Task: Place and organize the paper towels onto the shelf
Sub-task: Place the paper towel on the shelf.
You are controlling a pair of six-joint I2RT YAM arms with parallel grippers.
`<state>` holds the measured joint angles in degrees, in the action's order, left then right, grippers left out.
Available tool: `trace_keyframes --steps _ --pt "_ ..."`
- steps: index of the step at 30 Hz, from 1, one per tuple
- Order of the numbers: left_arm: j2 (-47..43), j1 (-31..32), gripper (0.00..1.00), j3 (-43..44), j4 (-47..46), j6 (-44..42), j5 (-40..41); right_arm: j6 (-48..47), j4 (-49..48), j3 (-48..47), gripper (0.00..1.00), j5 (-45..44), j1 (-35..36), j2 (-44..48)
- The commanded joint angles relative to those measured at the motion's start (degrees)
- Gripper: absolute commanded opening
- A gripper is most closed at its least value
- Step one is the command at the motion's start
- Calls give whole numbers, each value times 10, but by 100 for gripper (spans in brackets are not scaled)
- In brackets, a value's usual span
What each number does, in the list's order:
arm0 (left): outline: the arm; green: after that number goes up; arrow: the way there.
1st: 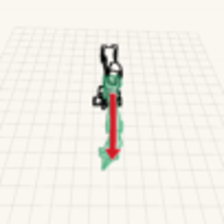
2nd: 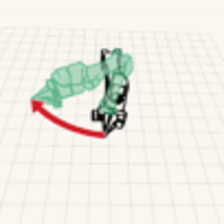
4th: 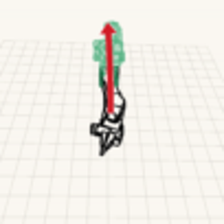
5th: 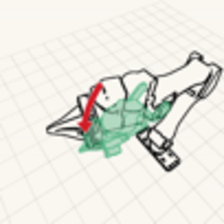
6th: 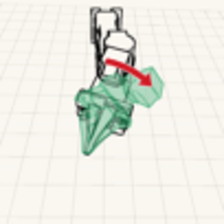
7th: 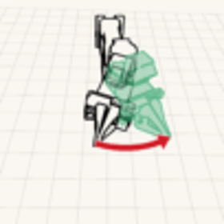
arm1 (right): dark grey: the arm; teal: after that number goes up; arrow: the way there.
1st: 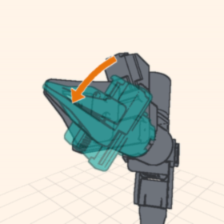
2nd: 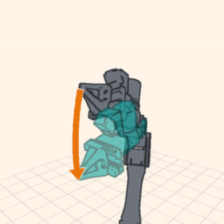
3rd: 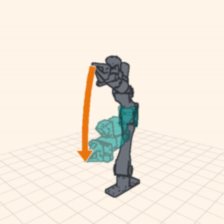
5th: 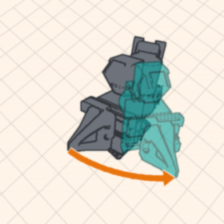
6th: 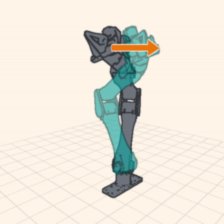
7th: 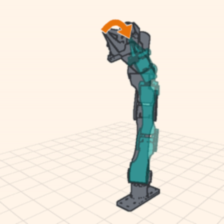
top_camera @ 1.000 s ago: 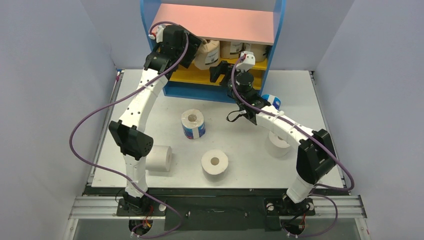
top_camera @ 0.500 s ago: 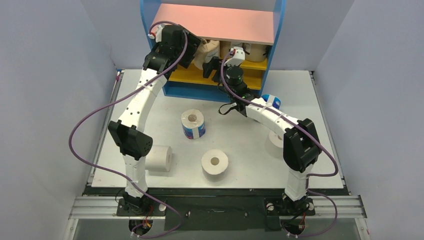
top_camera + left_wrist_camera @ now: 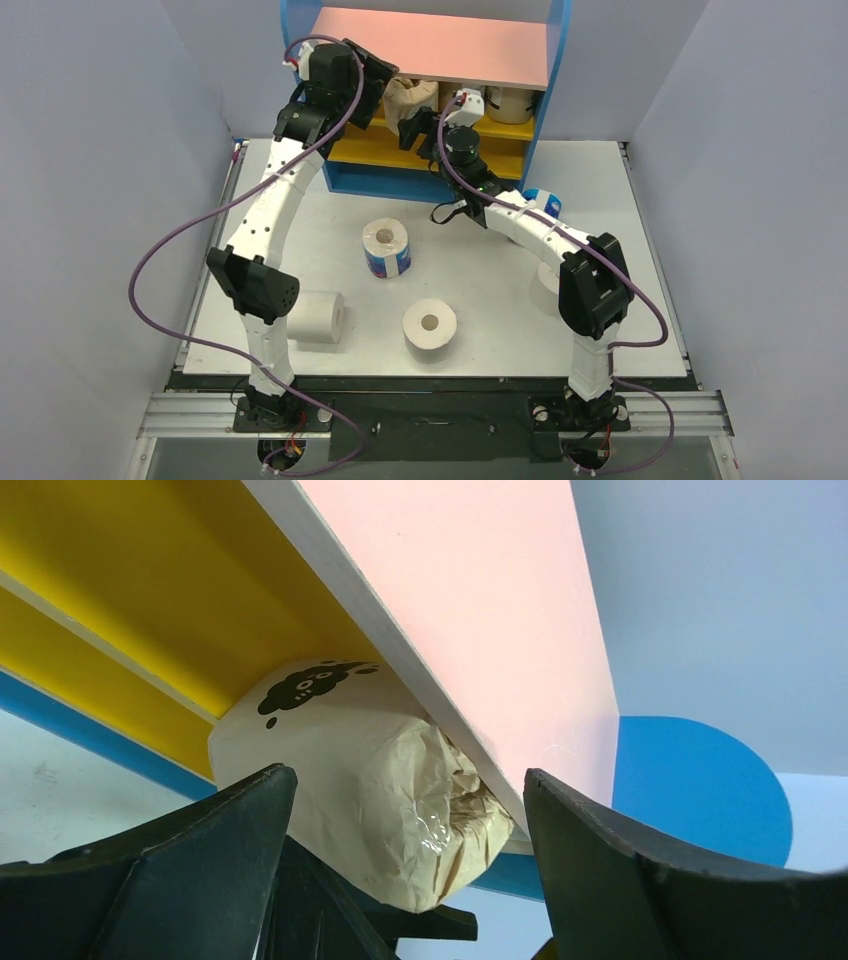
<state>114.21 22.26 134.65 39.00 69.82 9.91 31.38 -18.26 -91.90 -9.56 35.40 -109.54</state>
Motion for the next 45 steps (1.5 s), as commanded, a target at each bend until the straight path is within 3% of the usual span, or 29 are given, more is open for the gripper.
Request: trace_keyframes --steps 1,9,23,45 --pt "-54 -5 83 -17 -41 -11 7 16 -20 -39 74 -20 -8 -8" --pt "-91 -6 83 -85 -84 -16 8 31 -31 -36 74 -20 -9 -4" --pt "-98 -7 78 -110 -146 -17 -8 40 -96 47 74 -25 -10 65" --pt "-115 -10 78 -160 -178 -16 -13 81 -116 35 73 7 -17 69"
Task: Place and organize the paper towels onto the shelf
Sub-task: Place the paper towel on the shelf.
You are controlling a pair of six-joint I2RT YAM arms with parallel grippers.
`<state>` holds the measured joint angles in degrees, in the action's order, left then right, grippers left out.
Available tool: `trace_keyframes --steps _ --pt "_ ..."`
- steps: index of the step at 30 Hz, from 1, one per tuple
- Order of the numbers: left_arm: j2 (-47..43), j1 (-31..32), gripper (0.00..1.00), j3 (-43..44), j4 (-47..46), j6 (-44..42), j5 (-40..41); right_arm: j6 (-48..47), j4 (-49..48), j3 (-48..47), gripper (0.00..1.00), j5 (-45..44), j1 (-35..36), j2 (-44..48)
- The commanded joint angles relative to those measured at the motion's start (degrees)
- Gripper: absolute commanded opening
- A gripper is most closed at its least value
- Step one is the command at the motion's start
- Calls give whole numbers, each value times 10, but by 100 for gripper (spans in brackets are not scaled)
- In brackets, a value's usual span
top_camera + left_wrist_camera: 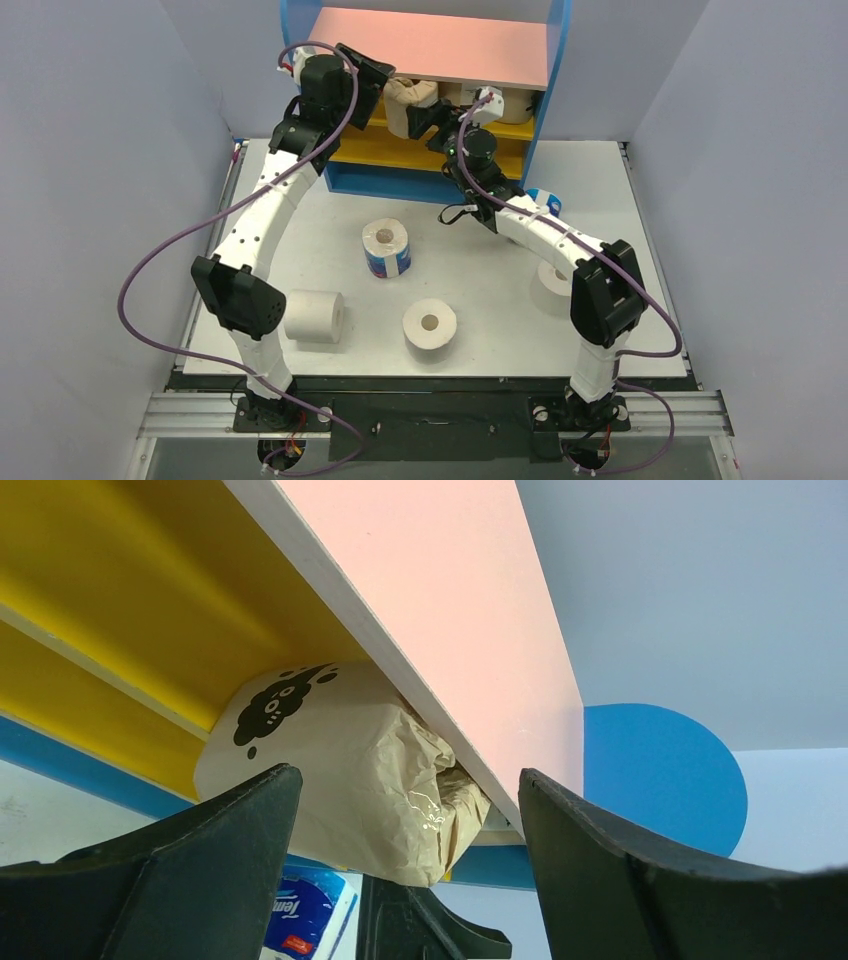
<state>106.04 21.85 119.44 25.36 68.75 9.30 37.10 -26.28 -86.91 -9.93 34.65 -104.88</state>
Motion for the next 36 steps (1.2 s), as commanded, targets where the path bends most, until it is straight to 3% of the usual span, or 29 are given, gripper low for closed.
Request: trace_keyframes --steps 1,25,36 --pt "-33 -6 78 -10 -43 -5 -7 26 -35 -17 73 10 -11 20" --pt "-54 -22 78 -65 -78 -8 -9 46 28 -125 72 13 -19 -58" --pt "-70 -33 79 -113 -119 -34 -33 39 1 -49 72 18 -28 0"
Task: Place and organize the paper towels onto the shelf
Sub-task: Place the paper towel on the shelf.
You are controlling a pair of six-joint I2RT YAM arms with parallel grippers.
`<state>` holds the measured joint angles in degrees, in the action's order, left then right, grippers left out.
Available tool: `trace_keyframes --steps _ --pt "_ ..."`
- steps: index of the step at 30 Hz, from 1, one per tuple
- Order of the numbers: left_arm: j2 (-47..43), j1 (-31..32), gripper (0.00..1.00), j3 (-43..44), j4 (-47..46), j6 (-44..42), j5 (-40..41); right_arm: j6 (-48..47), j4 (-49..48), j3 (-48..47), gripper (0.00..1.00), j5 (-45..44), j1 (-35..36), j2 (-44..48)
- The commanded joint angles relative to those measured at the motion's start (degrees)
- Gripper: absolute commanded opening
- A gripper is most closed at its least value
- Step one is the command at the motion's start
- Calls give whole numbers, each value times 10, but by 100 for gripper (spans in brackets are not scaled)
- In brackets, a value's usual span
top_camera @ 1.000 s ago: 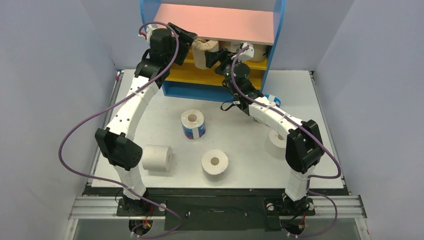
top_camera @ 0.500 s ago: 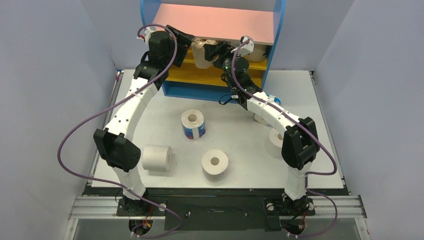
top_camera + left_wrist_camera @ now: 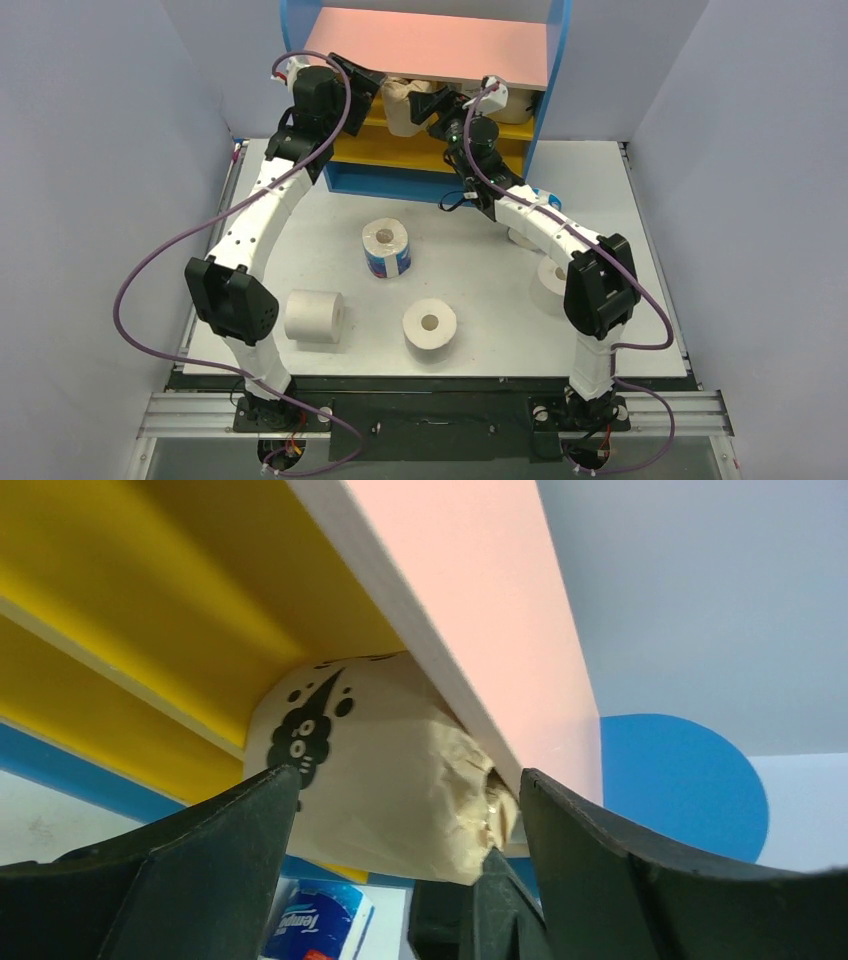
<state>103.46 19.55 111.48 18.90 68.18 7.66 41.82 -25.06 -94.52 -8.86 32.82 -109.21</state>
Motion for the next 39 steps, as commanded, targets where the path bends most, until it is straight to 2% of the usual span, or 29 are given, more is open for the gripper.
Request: trace_keyframes --steps 1,10,13,15,21,24,30,34,39 --pt "-49 -11 80 -42 -70 -39 -17 -10 -11 30 72 10 -10 53" --pt "-102 -18 90 -120 -99 -134 -6 -22 17 20 73 28 -17 61" --pt "-124 -18 100 -162 -121 -183 -10 -21 20 23 73 31 -16 67" --pt "-143 -18 97 -199 -143 -224 -9 -22 21 30 73 34 -16 76" --pt "-208 -14 96 -343 -300 -336 -20 -27 41 37 75 48 -19 102" --pt "-222 -11 96 -401 -394 -387 -63 -28 58 31 75 56 -18 107" --pt "-203 10 96 -369 -372 -498 -117 -26 103 45 76 66 -23 151" --pt "-192 9 96 -341 -315 -533 -158 -14 143 114 80 59 -45 235" --pt "-183 9 97 -360 -357 -553 -225 -20 183 195 82 44 -60 369"
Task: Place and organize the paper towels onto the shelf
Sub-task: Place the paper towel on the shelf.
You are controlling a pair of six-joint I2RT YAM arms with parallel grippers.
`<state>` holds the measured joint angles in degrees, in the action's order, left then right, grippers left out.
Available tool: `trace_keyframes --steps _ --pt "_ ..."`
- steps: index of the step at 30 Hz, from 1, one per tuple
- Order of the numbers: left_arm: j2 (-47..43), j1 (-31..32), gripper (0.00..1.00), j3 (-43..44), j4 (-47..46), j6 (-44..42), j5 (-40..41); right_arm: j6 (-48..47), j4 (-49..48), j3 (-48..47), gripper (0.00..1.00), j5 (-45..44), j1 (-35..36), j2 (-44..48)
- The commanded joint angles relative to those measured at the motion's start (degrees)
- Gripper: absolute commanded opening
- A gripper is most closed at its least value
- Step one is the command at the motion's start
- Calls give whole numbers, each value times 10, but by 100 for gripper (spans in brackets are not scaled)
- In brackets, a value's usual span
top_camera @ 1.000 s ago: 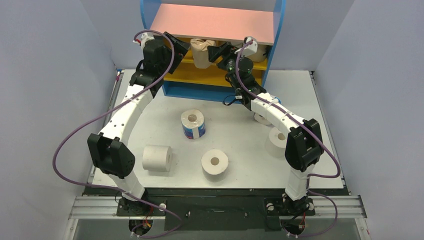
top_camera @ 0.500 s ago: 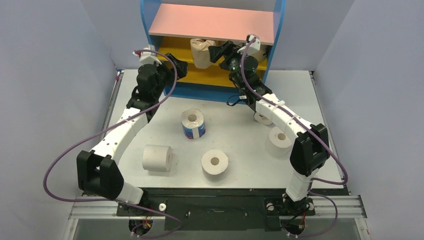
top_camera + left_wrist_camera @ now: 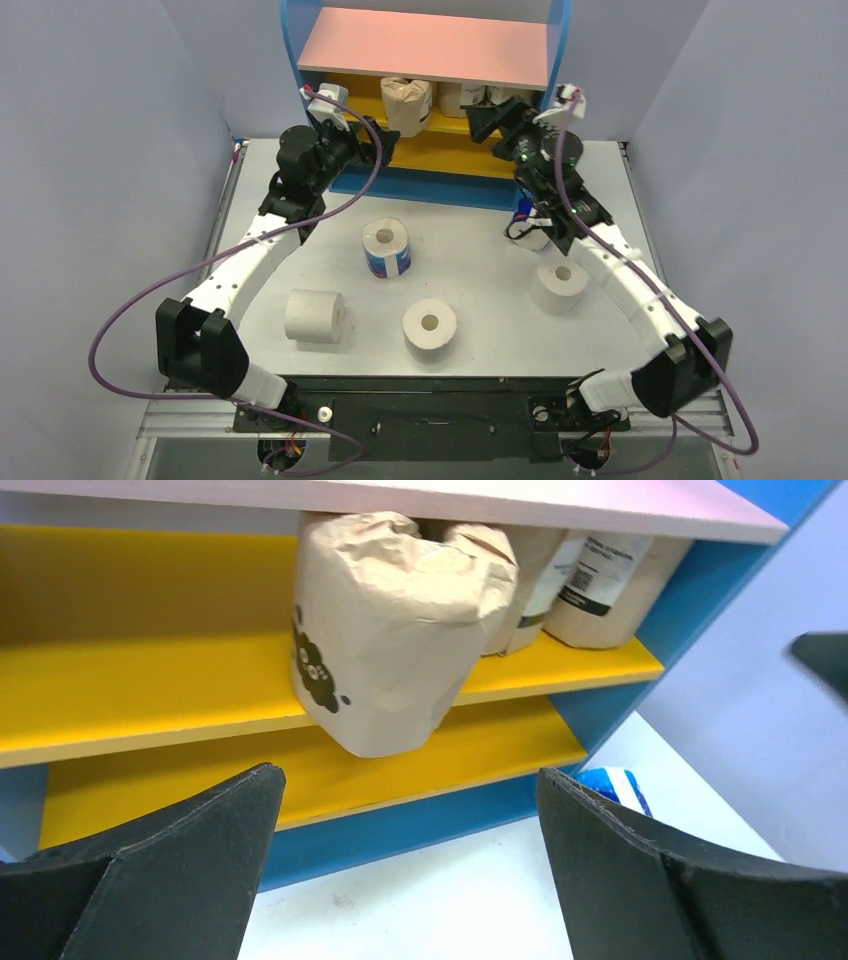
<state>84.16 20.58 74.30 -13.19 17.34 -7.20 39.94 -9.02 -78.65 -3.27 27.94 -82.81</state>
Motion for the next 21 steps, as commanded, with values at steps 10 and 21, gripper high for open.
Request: trace_keyframes --steps 10,21 --pt "42 0 87 -29 -119 -41 -82 -37 164 224 82 -40 8 340" --pt "90 11 96 -2 -190 -70 -56 -52 235 357 82 -38 12 507"
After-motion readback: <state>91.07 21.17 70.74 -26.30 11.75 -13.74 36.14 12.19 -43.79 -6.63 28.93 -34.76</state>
